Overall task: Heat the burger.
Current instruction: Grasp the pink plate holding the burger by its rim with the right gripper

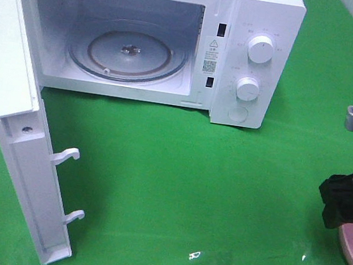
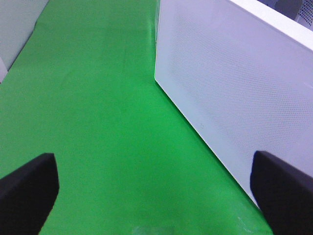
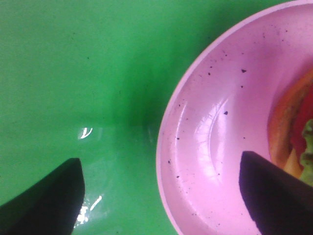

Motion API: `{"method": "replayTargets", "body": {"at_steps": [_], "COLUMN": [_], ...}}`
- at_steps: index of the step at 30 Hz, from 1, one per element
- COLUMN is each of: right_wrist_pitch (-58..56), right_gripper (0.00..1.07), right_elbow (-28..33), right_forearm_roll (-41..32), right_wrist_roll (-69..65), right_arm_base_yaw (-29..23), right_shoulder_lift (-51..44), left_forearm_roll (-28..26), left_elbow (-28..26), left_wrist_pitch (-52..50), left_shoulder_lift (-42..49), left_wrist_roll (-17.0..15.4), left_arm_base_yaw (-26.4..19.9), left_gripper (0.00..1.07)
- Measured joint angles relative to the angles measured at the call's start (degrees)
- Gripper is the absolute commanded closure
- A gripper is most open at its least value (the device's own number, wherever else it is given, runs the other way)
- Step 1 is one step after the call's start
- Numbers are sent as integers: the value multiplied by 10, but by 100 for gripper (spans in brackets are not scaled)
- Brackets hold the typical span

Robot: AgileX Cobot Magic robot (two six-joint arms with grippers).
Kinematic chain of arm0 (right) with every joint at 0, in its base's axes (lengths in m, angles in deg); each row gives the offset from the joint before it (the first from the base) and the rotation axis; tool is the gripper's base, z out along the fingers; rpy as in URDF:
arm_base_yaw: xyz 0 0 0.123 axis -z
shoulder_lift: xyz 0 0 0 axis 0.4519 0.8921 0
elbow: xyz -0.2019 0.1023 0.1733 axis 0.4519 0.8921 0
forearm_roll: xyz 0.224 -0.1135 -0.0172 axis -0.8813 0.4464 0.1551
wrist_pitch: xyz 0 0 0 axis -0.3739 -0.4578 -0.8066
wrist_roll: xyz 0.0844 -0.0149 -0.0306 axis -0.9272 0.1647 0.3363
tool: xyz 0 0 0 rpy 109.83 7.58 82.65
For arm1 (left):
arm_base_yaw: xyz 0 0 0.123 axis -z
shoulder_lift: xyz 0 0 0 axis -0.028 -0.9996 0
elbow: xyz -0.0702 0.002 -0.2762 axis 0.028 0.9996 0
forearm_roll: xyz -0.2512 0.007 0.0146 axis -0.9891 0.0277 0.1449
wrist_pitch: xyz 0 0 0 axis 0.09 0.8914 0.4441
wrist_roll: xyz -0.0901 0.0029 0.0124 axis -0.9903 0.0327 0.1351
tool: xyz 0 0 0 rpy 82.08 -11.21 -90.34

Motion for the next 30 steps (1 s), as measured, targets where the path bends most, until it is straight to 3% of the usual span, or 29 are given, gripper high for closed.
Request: {"method": "replayTargets", "body": {"at_steps": [11,30], "right_wrist_pitch": [44,114], "right_gripper": [30,31], "right_elbow": [0,-1], "right_forearm_roll": [-2,10], "right_wrist_roll": [-8,-14], "right_arm_base_yaw": [26,26], "right_shoulder_lift": [73,159], "left_forearm_roll": [0,0], "left_elbow": [0,0], "left_wrist_pitch": [0,0], "left_shoulder_lift": [0,0], "left_wrist_roll": [0,0], "left_arm_base_yaw": [0,0], "left_gripper": [6,6]}}
